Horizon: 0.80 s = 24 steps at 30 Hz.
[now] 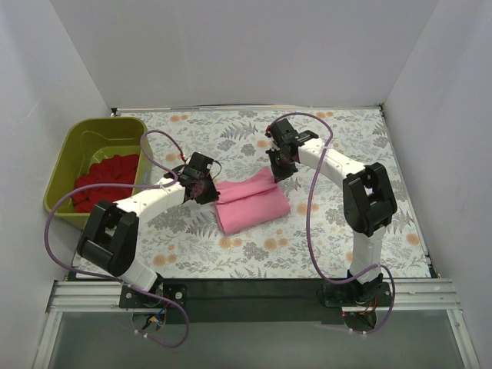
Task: Fold and stack the t-shirts
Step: Fold the tshirt
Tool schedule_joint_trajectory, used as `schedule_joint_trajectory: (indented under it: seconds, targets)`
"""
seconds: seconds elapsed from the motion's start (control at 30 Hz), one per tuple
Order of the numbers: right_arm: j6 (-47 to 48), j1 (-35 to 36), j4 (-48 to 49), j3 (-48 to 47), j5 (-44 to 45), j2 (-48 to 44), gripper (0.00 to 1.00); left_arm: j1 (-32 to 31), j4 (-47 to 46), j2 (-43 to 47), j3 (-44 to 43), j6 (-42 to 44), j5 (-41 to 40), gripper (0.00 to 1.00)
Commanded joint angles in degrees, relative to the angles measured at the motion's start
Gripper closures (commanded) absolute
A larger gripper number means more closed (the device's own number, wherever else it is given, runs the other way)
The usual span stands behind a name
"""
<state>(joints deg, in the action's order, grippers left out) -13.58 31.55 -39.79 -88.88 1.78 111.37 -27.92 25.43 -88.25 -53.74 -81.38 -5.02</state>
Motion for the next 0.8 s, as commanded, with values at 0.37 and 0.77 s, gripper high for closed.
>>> schedule_joint_trajectory:
  seconds: [0.37, 0.77]
  targets:
    - [0.7, -0.4, 8.5, 3.6, -1.4, -11.4, 0.61, 0.3, 6.2, 7.7, -4.4, -2.8, -9.6, 0.18]
    - [0.8, 2.6, 19.9, 16.0, -14.4, -13.7, 0.71, -13.9, 3.8, 4.1, -1.6, -6.2, -6.1, 0.42]
